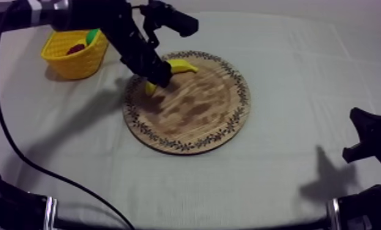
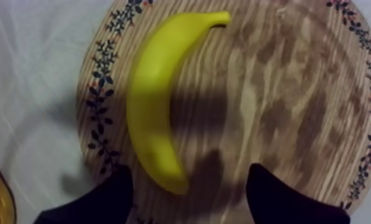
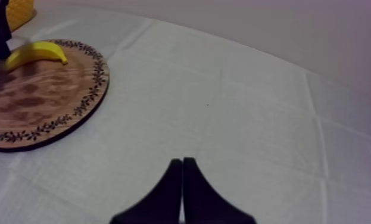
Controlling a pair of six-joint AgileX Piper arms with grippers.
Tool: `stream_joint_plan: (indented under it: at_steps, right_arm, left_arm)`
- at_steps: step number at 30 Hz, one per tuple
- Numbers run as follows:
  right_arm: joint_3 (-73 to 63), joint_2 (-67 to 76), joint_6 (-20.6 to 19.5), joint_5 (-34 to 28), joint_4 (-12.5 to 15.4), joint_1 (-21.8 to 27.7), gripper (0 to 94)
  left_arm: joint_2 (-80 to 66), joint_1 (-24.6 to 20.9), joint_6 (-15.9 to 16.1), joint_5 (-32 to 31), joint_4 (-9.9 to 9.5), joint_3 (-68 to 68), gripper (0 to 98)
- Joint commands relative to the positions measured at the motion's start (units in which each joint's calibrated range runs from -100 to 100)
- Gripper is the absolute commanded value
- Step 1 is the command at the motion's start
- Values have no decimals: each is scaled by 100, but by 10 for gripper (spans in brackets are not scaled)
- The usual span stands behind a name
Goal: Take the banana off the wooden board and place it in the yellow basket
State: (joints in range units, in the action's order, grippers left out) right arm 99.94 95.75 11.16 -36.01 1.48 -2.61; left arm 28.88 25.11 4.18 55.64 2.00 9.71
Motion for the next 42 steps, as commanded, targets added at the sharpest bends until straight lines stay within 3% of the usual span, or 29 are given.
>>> stream_joint_plan:
  at_steps: [1,24,42]
  right_arm:
    - [-5,0,0,4,1,0,3]
    - [-5,0,0,4,1,0,3]
    - [-5,0,0,4,1,0,3]
  left_arm:
    - [192,10,-13,15,1,-116,695]
    - [1159,-140,-33,143,2,-1456,608]
    - [1519,-238,-11,266,39,-1762,605]
